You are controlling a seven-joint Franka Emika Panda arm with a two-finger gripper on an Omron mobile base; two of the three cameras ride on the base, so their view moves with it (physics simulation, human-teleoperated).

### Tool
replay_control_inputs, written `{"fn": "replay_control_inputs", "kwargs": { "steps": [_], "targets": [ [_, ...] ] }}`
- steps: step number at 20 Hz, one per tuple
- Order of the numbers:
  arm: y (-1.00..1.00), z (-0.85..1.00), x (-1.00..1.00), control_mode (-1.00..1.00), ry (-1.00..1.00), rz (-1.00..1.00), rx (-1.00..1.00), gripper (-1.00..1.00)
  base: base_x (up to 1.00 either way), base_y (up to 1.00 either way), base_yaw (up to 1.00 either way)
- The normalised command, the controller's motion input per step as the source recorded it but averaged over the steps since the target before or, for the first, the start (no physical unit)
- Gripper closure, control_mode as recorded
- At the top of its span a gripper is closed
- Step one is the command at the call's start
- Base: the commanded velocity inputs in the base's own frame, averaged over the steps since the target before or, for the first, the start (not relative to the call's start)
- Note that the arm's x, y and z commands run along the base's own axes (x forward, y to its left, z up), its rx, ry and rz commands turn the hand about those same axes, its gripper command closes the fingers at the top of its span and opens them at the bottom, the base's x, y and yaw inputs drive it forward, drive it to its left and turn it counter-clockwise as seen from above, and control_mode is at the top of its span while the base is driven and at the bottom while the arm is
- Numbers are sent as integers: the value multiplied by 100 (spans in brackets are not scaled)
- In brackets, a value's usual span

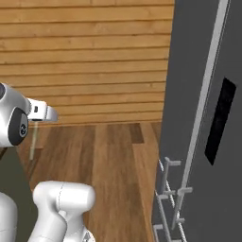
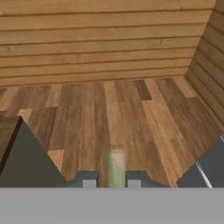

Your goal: Take a straw from the drawer in front and place it inside the glass cup on the dining counter.

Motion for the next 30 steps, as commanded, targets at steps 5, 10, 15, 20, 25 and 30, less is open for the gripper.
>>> {"fn": "replay_control_inputs", "kwargs": {
  "steps": [5,10,15,20,25,30],
  "targets": [
    [0,0,0,100,0,0,0,100,100,0,19],
    [0,0,0,100,0,0,0,100,100,0,18],
    [0,0,0,100,0,0,0,100,100,0,18],
    [0,0,0,100,0,0,0,100,100,0,22],
    [0,0,0,100,0,0,0,100,100,0,28],
    [0,0,0,100,0,0,0,100,100,0,39]
  ]
}}
